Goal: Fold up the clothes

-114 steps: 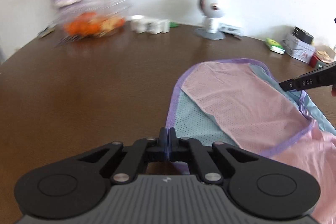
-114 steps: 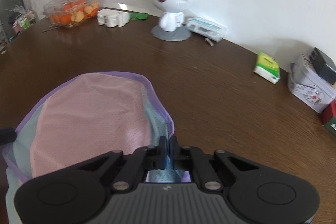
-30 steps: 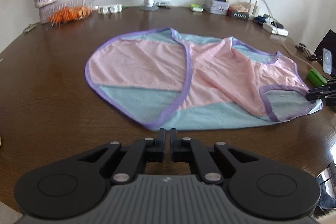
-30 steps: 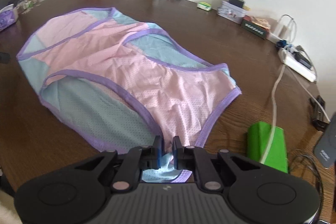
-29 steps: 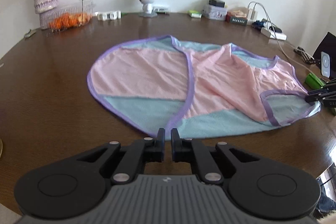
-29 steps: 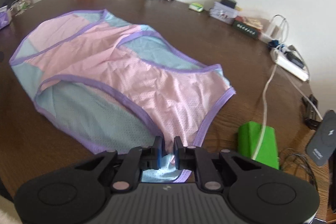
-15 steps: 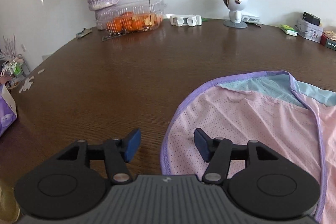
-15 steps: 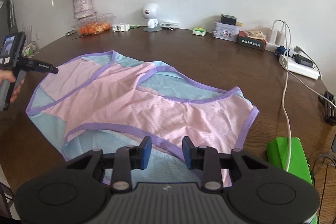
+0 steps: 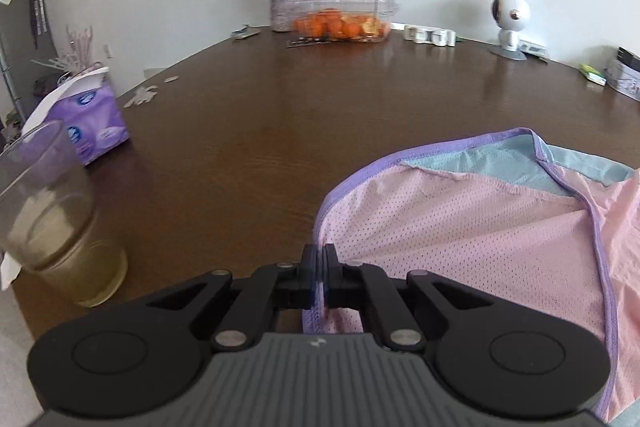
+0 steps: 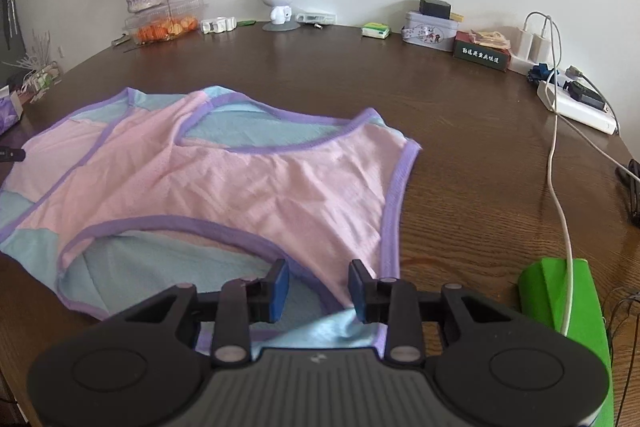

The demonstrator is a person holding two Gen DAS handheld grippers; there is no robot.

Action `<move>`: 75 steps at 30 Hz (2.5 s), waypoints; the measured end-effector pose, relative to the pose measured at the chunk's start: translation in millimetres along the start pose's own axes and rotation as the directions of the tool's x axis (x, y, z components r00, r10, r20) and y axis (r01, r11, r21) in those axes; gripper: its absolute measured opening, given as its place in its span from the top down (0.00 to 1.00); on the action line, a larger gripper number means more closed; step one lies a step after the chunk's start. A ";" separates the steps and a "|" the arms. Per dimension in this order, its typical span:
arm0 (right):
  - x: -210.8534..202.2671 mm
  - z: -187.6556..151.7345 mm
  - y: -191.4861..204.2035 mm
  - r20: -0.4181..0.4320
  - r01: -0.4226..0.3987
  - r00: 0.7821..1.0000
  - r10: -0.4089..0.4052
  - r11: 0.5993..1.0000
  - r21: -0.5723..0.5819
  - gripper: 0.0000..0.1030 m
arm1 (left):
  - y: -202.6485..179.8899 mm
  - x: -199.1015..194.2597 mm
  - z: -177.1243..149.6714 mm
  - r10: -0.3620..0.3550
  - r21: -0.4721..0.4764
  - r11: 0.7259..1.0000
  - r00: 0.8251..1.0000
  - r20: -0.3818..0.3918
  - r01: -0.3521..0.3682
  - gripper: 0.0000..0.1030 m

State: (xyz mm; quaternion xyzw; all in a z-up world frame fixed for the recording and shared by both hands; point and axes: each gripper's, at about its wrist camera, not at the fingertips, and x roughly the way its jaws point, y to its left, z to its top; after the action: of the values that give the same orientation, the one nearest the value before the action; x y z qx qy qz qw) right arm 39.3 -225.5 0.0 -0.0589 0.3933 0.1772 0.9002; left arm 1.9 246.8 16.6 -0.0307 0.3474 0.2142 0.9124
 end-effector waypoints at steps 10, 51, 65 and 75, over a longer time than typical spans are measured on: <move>-13.6 -9.6 9.6 -0.023 0.025 0.999 -0.025 0.999 -0.025 0.92 | 20.3 -1.1 8.2 0.109 -0.039 0.993 0.993 0.034 -0.108 0.64; -34.5 -17.5 16.0 0.003 0.063 0.998 -0.064 0.997 0.034 0.90 | -17.7 -23.8 2.4 -0.008 0.062 0.998 0.996 0.090 0.003 0.66; -39.7 -39.2 15.2 0.034 0.081 0.996 -0.083 0.996 0.038 0.90 | -90.8 -45.4 -22.8 -0.258 0.141 0.956 0.966 -0.014 0.258 0.61; -68.4 -30.4 36.0 0.061 -0.022 0.998 0.024 0.999 -0.035 0.71 | -78.5 -60.5 -25.6 -0.399 0.074 0.914 0.917 -0.006 0.399 0.56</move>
State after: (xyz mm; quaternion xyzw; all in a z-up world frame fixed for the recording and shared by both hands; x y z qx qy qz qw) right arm -37.8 -218.1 30.2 -0.0643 0.3633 0.1961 0.9086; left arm -21.9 148.0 29.0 -0.0662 0.3373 0.0108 0.9390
